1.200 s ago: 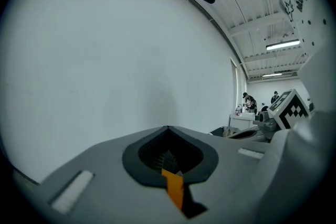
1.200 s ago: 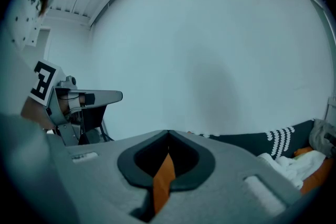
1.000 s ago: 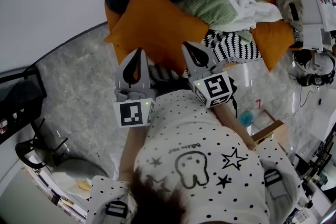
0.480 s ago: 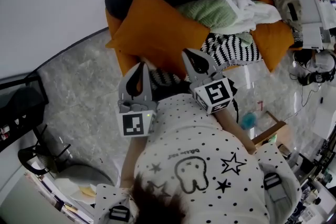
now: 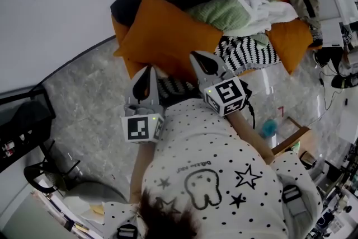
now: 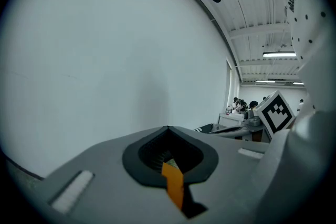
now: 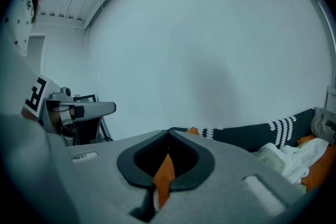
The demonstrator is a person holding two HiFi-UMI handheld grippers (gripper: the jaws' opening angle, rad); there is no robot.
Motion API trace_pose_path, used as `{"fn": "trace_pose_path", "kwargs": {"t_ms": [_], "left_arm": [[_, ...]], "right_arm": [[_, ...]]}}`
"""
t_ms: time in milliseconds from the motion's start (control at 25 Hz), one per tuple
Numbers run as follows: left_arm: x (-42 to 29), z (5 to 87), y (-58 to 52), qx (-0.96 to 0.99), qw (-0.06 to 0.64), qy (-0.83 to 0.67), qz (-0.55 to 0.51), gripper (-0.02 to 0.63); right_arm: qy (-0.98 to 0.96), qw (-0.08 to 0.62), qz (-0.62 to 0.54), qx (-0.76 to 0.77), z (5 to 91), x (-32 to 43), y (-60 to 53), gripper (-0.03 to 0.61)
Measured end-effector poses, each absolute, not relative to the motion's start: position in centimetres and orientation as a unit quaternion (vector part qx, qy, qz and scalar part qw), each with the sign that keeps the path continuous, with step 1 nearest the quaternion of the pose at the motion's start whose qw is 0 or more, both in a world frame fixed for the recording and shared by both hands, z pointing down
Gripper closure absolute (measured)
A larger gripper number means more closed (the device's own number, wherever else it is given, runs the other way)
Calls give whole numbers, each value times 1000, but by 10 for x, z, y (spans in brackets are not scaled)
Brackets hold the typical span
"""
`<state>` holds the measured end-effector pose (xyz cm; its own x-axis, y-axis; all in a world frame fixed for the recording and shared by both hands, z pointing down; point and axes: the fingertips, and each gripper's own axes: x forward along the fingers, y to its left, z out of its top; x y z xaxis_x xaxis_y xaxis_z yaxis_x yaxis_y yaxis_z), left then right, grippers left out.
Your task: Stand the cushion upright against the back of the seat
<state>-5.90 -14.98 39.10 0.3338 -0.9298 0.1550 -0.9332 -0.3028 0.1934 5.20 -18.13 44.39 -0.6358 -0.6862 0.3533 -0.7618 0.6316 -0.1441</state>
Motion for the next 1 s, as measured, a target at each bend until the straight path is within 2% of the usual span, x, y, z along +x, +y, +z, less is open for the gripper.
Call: {"fn": "trace_pose_path", "kwargs": {"t_ms": [320,1000], "left_arm": [[-53,391,-150,816,108,-568,24,612],[-52,393,-148,815,117,-567,29,612]], "right_arm": [[-910,152,117,368,444,35,-174,578],[-919,160,113,341,446,25,-168,578]]}}
